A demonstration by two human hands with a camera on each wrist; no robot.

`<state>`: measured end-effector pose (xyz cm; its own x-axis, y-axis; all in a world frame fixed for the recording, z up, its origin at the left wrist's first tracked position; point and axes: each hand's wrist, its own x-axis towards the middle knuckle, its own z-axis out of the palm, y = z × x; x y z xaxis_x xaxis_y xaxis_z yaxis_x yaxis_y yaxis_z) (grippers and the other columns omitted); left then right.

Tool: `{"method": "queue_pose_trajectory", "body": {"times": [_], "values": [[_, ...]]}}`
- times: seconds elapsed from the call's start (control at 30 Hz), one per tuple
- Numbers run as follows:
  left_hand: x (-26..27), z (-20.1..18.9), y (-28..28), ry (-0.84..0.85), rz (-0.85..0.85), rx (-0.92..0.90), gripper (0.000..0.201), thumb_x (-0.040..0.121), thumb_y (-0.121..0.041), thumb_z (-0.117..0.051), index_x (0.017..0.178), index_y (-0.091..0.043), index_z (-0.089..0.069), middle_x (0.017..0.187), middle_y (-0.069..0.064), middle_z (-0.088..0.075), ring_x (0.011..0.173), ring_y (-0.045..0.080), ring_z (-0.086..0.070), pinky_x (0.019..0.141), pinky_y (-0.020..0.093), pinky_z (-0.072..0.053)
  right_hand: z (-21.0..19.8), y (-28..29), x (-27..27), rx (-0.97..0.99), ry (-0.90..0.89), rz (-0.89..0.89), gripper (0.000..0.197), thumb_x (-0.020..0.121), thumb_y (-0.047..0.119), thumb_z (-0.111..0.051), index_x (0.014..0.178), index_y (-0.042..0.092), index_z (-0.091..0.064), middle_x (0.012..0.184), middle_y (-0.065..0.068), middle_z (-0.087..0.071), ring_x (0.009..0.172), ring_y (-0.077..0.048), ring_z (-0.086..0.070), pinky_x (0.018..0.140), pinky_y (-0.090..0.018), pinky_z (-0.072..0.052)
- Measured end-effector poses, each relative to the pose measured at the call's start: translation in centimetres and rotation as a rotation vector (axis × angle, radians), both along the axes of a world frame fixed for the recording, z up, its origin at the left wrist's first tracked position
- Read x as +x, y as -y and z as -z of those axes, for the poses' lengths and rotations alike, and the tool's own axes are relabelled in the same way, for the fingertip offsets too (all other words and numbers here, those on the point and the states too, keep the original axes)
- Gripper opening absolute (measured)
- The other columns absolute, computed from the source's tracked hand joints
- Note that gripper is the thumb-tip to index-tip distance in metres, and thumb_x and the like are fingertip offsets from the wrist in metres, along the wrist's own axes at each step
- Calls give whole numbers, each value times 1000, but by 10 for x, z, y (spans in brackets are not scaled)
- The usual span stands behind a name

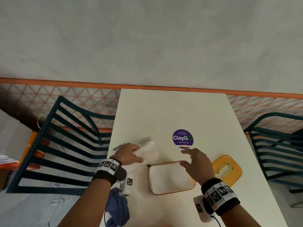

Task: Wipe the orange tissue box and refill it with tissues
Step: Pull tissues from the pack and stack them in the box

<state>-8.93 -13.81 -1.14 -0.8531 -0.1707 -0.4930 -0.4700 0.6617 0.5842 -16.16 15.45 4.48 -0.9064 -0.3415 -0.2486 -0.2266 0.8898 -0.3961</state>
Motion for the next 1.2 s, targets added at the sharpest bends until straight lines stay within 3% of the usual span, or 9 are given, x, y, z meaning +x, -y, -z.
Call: {"method": "queue_pose_trajectory", "body": {"times": [0.1,0.27,0.4,0.47,0.6,0.73,0.83,1.0,1.2], "values": [[13,-17,4,-173,-228,238,34,74,-40,-88,102,-27,-74,94,-9,-77,87,10,-71,79,31,-58,-12,27,-1,-144,26,-70,59,76,45,-84,130,36,-62,129,12,-63,110,-9,-61,90,-25,-48],[29,-32,5,-313,-537,601,42,73,-26,-92,111,-27,-75,107,-7,-79,103,12,-73,95,42,-58,-29,81,-2,-369,165,-135,89,67,44,-91,144,30,-48,133,15,-58,112,-6,-60,96,-27,-51],[40,-35,2,-418,-604,720,41,76,-5,-87,110,-23,-74,110,0,-78,106,17,-73,93,38,-58,-28,110,-5,-460,332,-194,98,63,41,-94,146,31,-43,132,16,-59,114,-4,-59,98,-26,-50],[43,-30,2,-437,-597,764,47,76,5,-84,115,-18,-72,113,3,-77,111,24,-71,92,36,-59,-28,120,-7,-475,377,-260,88,66,36,-94,142,30,-50,129,16,-63,115,-1,-59,100,-24,-49],[46,-22,9,-452,-573,827,49,76,4,-84,122,-9,-71,119,13,-75,116,34,-68,101,49,-54,-25,128,-10,-443,298,-343,67,69,33,-92,129,34,-63,123,17,-68,113,1,-60,95,-18,-43],[46,-31,11,-403,-627,954,49,71,1,-85,116,-15,-74,118,16,-74,116,36,-68,94,47,-56,-19,129,-17,-430,416,-277,102,56,38,-98,144,34,-46,133,14,-59,121,-8,-56,103,-31,-47],[47,-35,14,-326,-655,1170,52,72,8,-78,122,-4,-69,123,28,-68,117,49,-63,95,62,-53,-17,125,-18,-472,702,-178,120,50,39,-101,151,32,-36,138,8,-57,122,-14,-59,105,-40,-51],[46,-37,16,-255,-675,1219,52,77,0,-75,128,-2,-66,126,32,-65,117,50,-62,101,65,-48,-22,120,-9,-687,1031,-210,73,78,18,-87,142,21,-52,127,-4,-71,116,-25,-69,104,-48,-53],[43,-42,6,-230,-681,969,45,73,-12,-88,115,-9,-74,113,19,-75,110,40,-70,99,58,-53,-18,124,-5,-746,842,-153,43,79,15,-86,119,13,-71,116,-5,-75,109,-26,-72,101,-50,-55]]}}
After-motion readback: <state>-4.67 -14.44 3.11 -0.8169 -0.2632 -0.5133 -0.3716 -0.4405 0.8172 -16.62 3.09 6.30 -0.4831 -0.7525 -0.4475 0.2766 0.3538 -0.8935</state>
